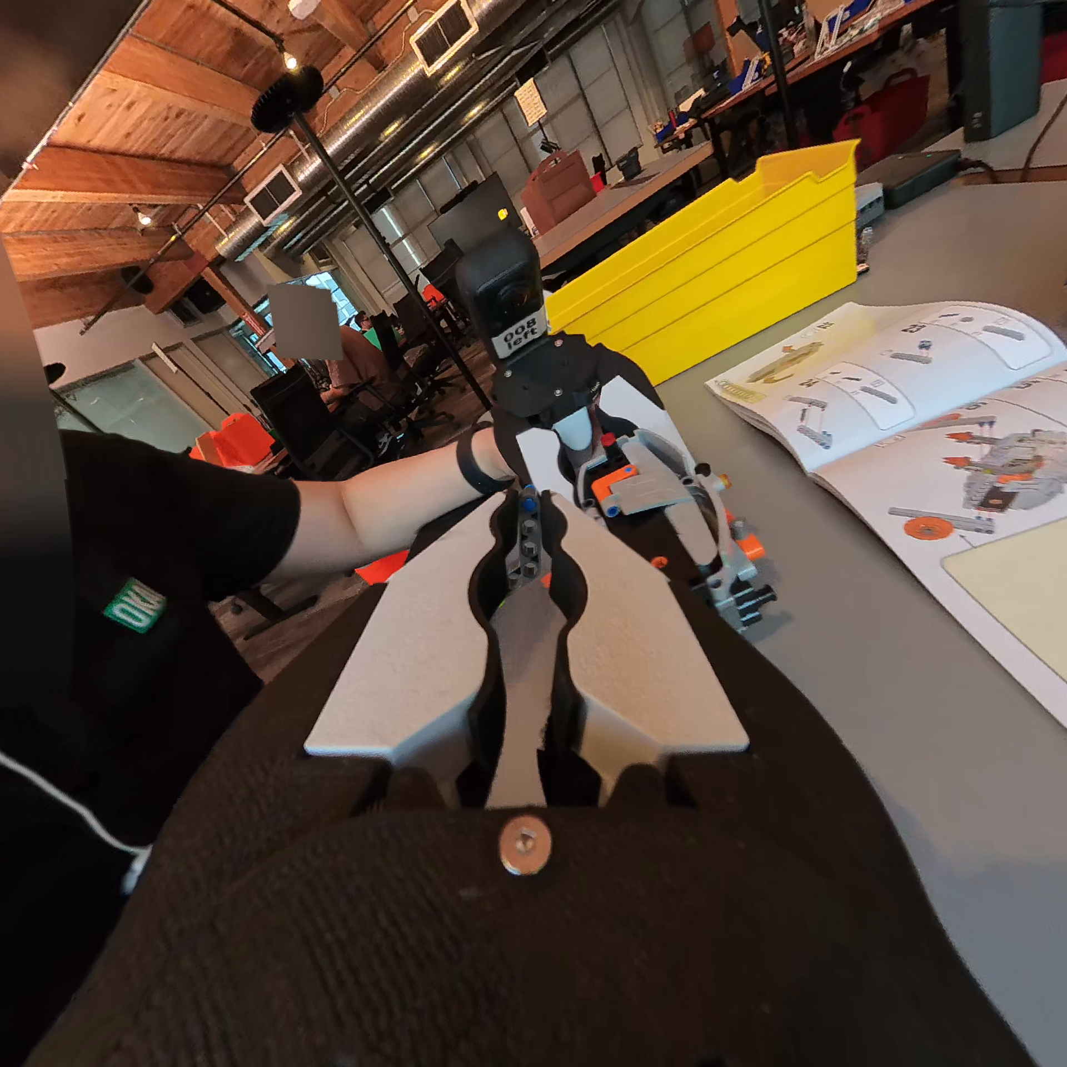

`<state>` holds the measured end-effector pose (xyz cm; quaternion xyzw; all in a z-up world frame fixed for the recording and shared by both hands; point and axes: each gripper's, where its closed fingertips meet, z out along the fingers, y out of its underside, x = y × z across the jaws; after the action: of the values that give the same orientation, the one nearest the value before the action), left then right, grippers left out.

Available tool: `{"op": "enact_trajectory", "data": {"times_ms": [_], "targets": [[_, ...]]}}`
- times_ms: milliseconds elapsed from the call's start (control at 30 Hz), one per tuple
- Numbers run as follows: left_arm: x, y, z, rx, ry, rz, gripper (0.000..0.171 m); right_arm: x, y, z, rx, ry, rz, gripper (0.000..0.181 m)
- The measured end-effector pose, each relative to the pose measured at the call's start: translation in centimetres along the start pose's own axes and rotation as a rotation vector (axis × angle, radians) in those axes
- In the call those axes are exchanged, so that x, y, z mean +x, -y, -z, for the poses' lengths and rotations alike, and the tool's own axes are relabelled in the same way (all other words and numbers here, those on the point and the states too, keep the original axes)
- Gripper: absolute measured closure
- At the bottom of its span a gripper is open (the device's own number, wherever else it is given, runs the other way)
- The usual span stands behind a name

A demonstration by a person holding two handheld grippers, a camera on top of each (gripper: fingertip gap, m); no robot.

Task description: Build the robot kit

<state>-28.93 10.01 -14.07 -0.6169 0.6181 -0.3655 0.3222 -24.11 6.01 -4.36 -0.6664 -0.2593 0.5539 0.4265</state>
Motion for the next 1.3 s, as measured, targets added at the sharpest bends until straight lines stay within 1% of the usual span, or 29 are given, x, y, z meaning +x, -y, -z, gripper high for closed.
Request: {"op": "enact_trajectory", "data": {"times_ms": [67,133,167,200,300,367,400,433,467,533,700,833,900,967,1033,1167,1300], "targets": [[0.3,0.3,0.3,0.026,-0.041,-0.013,0.092,0.7,0.1,0.3,-0.002,-0.004,-0.026,0.175],[0.5,0.5,0.7,0.055,-0.032,-0.036,0.071,0.8,0.3,0.5,0.002,0.007,-0.046,0.175],[0.4,0.6,1.0,0.074,-0.008,-0.037,0.068,0.6,0.6,0.6,0.012,0.019,-0.039,0.175],[0.3,0.8,1.3,0.097,0.018,-0.045,0.068,0.6,0.8,0.8,0.009,0.017,-0.021,0.175],[-0.6,1.8,2.4,0.189,0.141,-0.089,0.067,1.7,1.5,1.3,-0.013,-0.048,0.066,0.175],[-1.6,2.3,3.5,0.253,0.191,-0.049,0.063,2.1,2.2,1.7,-0.002,-0.038,0.063,0.175],[-2.3,2.7,4.3,0.305,0.209,-0.008,0.065,2.2,2.4,1.8,0.012,-0.034,0.054,0.175],[-2.5,3.2,5.1,0.362,0.203,0.025,0.072,2.4,2.5,2.0,0.025,-0.032,0.041,0.175],[-2.6,3.5,5.7,0.409,0.190,0.042,0.076,2.5,2.5,2.1,0.034,-0.031,0.028,0.175],[-2.6,3.8,6.3,0.448,0.192,0.044,0.076,2.5,2.6,2.0,0.038,-0.039,0.030,0.175],[-2.6,3.5,5.7,0.404,0.212,0.026,0.075,1.8,2.8,1.7,0.050,-0.045,0.084,0.175],[-2.2,3.3,5.2,0.377,0.149,0.048,0.076,0.5,2.4,1.5,0.081,-0.006,0.060,0.175],[-2.0,3.4,5.3,0.386,0.133,0.046,0.077,0.2,2.2,1.6,0.077,-0.028,0.086,0.175],[-1.7,3.4,5.3,0.390,0.114,0.041,0.082,0.3,2.4,2.0,0.074,-0.063,0.120,0.175],[-1.6,3.3,5.0,0.368,0.094,0.042,0.084,0.3,2.9,2.4,0.080,-0.075,0.137,0.175],[-1.5,2.8,3.9,0.296,0.038,0.049,0.079,1.1,3.6,3.6,0.117,-0.101,0.169,0.175],[-1.6,2.3,3.6,0.252,0.044,0.003,0.077,2.0,4.2,4.7,0.167,-0.164,0.170,0.176]]}}
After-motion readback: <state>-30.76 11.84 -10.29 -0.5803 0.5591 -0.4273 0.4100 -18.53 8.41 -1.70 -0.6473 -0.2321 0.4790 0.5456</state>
